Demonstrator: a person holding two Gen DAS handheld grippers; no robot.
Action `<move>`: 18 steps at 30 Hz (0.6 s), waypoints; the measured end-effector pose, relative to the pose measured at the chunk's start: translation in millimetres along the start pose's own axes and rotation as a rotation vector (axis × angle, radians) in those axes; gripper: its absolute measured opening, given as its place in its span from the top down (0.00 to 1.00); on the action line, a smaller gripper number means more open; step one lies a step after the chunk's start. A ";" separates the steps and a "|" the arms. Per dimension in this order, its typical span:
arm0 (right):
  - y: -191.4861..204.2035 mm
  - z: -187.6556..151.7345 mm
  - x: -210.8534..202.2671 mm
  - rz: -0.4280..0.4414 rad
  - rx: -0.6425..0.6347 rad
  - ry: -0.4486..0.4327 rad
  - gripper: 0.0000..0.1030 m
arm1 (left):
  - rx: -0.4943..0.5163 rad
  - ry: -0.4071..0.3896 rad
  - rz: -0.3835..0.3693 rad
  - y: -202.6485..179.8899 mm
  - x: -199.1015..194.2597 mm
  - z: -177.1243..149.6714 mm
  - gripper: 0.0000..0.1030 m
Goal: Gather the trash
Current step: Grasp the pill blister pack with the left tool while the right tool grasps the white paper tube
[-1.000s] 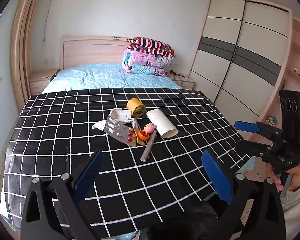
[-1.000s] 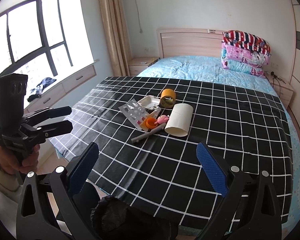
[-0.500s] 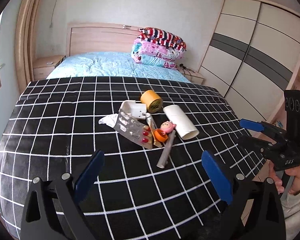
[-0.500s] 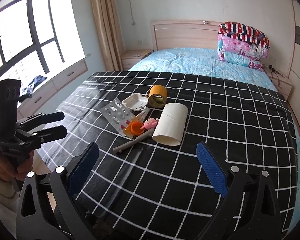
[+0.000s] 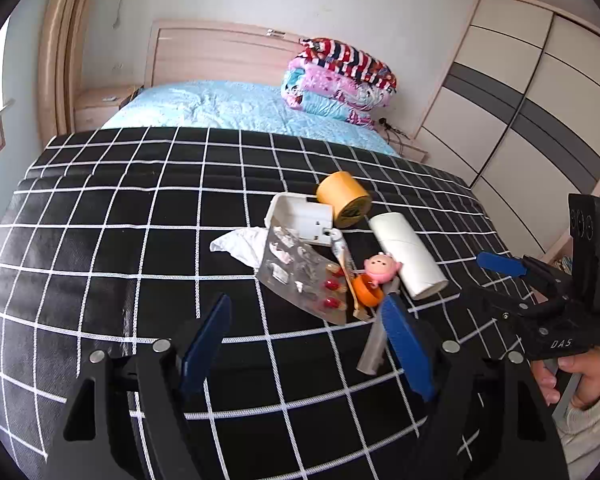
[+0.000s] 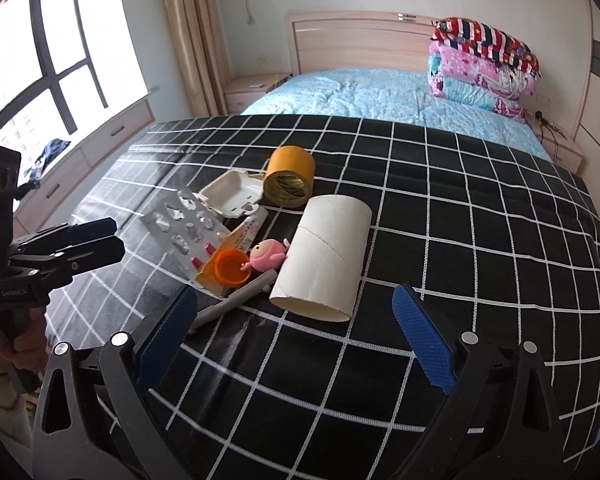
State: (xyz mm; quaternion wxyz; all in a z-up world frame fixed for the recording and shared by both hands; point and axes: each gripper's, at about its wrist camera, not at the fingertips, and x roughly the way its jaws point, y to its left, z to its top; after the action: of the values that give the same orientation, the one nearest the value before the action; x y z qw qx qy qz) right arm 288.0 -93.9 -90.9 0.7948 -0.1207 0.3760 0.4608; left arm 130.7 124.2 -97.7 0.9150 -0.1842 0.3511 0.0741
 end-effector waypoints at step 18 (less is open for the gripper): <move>-12.1 1.4 45.2 -0.036 0.072 0.084 0.22 | -0.059 0.064 -0.027 6.5 45.4 3.8 0.64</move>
State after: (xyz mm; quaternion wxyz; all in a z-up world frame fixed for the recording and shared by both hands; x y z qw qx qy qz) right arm 311.9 -70.8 -123.8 0.7902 -0.1181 0.4233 0.4272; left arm 165.0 132.0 -127.3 0.8986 -0.2179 0.3752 0.0659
